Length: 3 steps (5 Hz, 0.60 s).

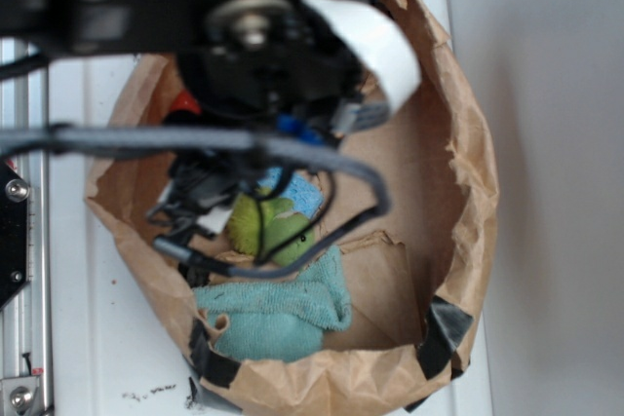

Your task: Grab the blue sponge.

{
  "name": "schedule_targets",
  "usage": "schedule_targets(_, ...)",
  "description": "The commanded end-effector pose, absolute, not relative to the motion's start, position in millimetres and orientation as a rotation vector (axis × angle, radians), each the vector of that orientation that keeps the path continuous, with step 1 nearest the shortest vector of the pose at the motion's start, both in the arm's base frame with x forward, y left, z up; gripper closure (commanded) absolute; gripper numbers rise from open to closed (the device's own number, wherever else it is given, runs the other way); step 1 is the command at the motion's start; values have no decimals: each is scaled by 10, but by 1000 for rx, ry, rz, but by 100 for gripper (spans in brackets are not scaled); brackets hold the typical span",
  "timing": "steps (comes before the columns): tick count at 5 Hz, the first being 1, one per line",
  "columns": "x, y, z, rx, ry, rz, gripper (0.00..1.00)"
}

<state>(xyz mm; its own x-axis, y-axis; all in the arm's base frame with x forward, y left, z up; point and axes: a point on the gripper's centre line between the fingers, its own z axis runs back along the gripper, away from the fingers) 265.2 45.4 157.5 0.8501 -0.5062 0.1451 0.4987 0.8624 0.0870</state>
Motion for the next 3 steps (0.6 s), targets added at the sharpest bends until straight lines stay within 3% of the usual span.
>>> schedule_targets(1,2874,308,1357,175,-190,-648,0)
schedule_targets(3,2923,150,1084,160,-190,-742,0)
